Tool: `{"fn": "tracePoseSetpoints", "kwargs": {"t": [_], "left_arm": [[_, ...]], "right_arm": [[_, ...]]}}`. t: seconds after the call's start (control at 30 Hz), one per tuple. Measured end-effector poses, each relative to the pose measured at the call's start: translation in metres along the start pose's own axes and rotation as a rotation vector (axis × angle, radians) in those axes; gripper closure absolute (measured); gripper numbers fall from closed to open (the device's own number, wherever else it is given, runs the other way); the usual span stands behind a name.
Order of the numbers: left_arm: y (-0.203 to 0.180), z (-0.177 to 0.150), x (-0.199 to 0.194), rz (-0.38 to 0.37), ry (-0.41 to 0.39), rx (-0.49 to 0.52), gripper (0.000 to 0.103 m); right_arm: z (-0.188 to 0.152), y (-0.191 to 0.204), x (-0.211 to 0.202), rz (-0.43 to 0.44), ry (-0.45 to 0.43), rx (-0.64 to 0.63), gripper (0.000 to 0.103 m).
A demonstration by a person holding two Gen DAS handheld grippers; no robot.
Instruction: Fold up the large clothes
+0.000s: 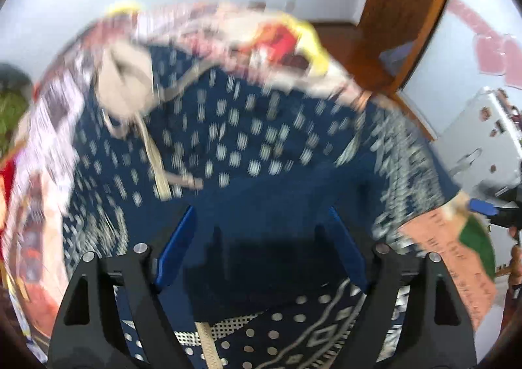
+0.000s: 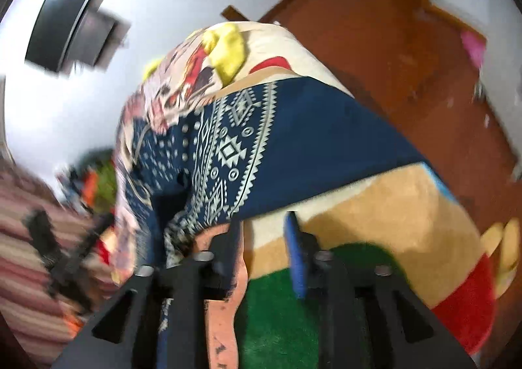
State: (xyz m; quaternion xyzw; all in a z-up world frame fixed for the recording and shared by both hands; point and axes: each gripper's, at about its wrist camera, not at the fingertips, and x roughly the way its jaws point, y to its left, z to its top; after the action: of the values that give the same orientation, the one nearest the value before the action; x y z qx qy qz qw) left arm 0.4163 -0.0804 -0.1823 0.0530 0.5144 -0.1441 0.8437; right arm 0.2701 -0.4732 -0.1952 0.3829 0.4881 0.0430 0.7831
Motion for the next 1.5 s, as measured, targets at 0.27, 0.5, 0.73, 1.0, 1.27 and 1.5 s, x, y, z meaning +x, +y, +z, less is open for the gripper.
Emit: {"fn": "tracePoseSetpoints", "kwargs": {"t": [0.27,0.5,0.73,1.0,1.27,1.5], "left_arm": [[-0.024,-0.01,0.047,-0.07,0.103,-0.001,0.022],[-0.04,-0.002,0.029,-0.092,0.03,0.064,0.024],[-0.018,-0.002,-0.005,-0.159,-0.043,-0.009,0.024],[0.016,-0.014,-0.019,-0.115,-0.077,-0.076,0.024],[0.044,-0.022,-0.041,-0.08,-0.132,-0.118,0.024],[0.072,-0.034,-0.065,-0.038,-0.191,-0.147,0.024]], "right_arm": [[0.014,-0.046,0.003,0.048,-0.002,0.255,0.005],[0.038,-0.065,0.029,0.05,0.017,0.338,0.005],[0.056,-0.063,0.053,-0.041,-0.011,0.329,0.021],[0.067,-0.061,0.054,-0.144,-0.069,0.266,0.081],[0.069,-0.017,0.035,-0.066,-0.142,0.165,0.095],[0.064,0.085,0.004,0.065,-0.257,-0.066,0.096]]}}
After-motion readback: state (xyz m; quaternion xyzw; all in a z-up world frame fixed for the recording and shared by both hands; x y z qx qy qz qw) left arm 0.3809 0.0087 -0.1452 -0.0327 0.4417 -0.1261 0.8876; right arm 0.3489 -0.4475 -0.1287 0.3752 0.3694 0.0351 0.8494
